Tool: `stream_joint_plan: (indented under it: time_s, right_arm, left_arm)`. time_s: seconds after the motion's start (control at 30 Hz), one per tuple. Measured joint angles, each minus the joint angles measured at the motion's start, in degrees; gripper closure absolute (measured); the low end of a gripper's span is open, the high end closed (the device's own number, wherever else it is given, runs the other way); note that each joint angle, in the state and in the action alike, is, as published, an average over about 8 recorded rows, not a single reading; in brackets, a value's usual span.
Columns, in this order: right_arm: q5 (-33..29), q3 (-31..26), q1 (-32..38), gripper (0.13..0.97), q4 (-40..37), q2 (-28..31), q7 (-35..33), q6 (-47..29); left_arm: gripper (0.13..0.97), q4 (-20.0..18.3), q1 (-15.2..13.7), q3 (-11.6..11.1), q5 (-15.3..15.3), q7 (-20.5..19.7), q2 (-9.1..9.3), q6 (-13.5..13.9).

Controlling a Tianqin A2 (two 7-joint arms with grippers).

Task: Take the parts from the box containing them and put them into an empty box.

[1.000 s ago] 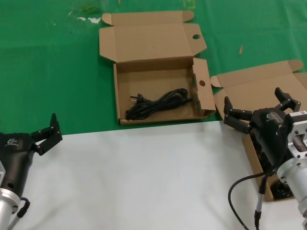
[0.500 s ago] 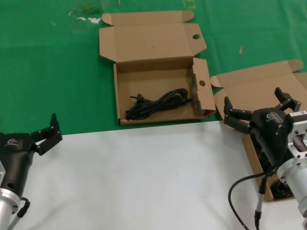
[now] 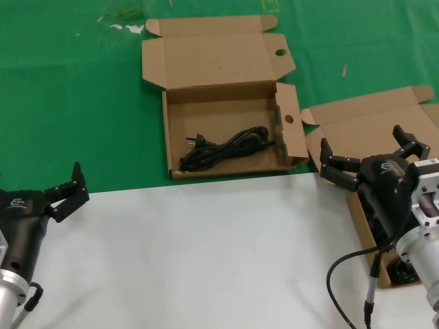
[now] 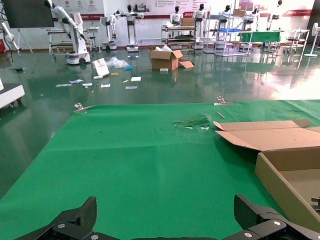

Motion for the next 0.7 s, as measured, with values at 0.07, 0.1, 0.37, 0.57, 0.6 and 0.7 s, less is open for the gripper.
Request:
stream_joint_plan:
  time_s: [0.07, 0.1, 0.37, 0.57, 0.6, 0.7]
  right_arm:
    - [0.0, 0.0, 0.0, 0.129, 0.0, 0.0, 0.0, 0.0]
    - [0.0, 0.0, 0.0, 0.129, 0.0, 0.0, 0.0, 0.0]
    - [0.0, 0.0, 0.0, 0.129, 0.0, 0.0, 0.0, 0.0]
    - [0.0, 0.0, 0.0, 0.129, 0.0, 0.0, 0.0, 0.0]
    - [0.0, 0.0, 0.0, 0.129, 0.0, 0.0, 0.0, 0.0]
    - [0.0, 0.0, 0.0, 0.129, 0.0, 0.0, 0.0, 0.0]
  left_arm:
    - [0.132, 0.0, 0.0, 0.0, 0.0, 0.0, 0.0, 0.0]
    - [0.132, 0.0, 0.0, 0.0, 0.0, 0.0, 0.0, 0.0]
    - [0.132, 0.0, 0.0, 0.0, 0.0, 0.0, 0.0, 0.0]
    - [0.132, 0.0, 0.0, 0.0, 0.0, 0.0, 0.0, 0.0]
    - [0.132, 0.0, 0.0, 0.0, 0.0, 0.0, 0.0, 0.0]
    - [0.132, 0.0, 0.0, 0.0, 0.0, 0.0, 0.0, 0.0]
